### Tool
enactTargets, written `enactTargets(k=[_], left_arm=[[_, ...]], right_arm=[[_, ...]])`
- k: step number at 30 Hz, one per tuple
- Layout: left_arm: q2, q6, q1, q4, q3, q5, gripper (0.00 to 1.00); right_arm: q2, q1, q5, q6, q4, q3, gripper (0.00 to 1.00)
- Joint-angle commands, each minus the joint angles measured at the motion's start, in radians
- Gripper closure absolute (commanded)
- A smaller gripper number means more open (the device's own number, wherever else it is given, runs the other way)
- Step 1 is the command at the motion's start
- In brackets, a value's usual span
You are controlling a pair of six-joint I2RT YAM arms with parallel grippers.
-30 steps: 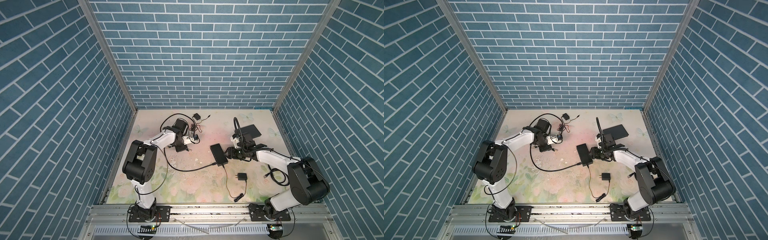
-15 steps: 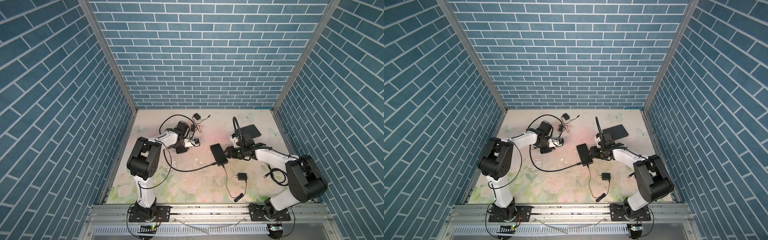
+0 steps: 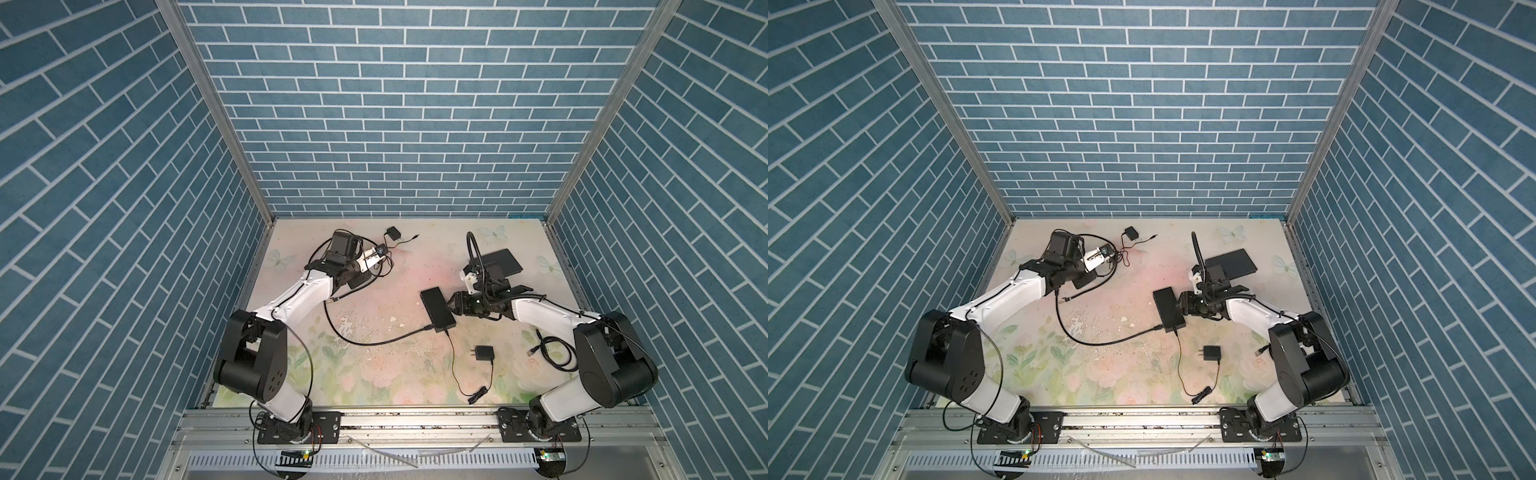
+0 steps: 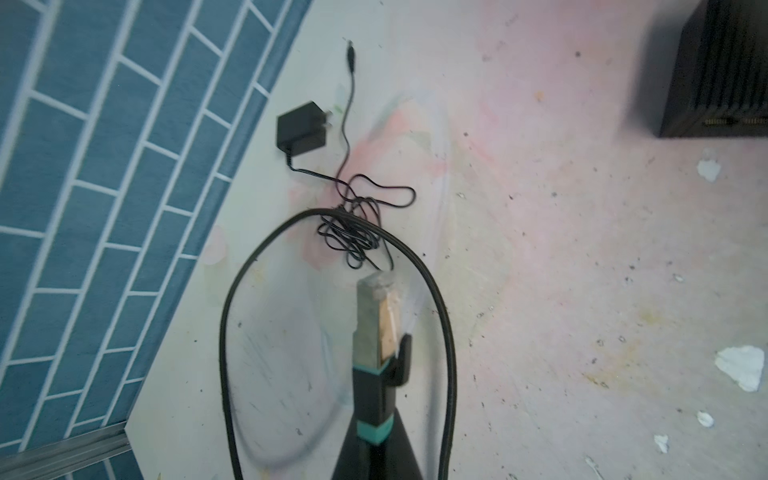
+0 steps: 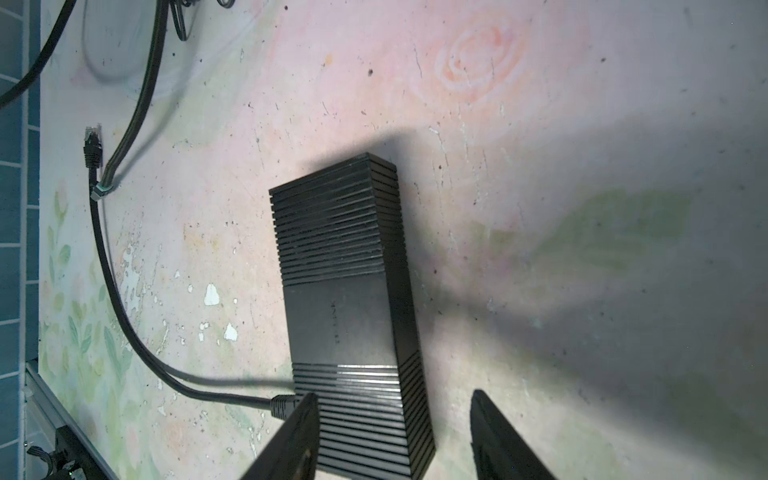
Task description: Insert the plug into the switch port
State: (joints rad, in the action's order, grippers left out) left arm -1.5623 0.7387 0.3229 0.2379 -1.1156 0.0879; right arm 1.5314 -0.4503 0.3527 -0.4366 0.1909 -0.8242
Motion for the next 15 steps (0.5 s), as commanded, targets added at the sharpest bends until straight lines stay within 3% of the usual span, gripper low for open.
enactTargets(k=[1,8,11,15], left_arm=[[0.031,-0.076,-0.016,-0.038,0.016,-0.037,1.0],[0.152,-0.184,-0.022,-0.017,-0.007,-0.013,1.0],[0.238,-0.23,-0.029,-0.069,-0.022,-0.115,1.0],[0.276,-0.238,-0.042,0.034,-0.125,-0.252,0.99]], right_arm=[[-0.033,0.002,0.006,0.016,-0.015,0.032,0.42],[-0.037,0.003,0.021,0.004,-0.036,0.036,0.42],[-0.04,0.003,0.022,0.008,-0.024,0.025,0.42],[-0.047,0.002,0.019,0.016,-0.016,0.023,0.42]])
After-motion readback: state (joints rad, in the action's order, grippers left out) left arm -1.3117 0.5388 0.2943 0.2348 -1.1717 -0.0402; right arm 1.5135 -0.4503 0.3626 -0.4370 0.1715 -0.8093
